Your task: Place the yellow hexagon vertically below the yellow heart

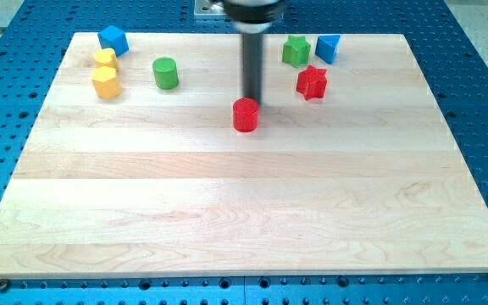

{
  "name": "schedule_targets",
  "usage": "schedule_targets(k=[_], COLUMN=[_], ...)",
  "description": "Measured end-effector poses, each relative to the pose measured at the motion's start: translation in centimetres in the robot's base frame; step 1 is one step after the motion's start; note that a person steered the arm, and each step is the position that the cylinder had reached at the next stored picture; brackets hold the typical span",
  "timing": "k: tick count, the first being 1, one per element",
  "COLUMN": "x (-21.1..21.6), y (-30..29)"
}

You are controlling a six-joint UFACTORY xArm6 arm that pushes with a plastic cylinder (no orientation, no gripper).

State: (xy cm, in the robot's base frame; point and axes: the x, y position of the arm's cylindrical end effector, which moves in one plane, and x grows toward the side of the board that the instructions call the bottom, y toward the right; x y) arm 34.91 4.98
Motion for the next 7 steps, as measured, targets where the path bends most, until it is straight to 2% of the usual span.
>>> schedule_targets(k=[1,2,3,4,5,6,7], x=[-2.1,-4.8,-4.7,-8.2,-12.6,-12.6,-9.2], y=[2.7,2.6,11.0,19.8,19.0,14.6,9.5])
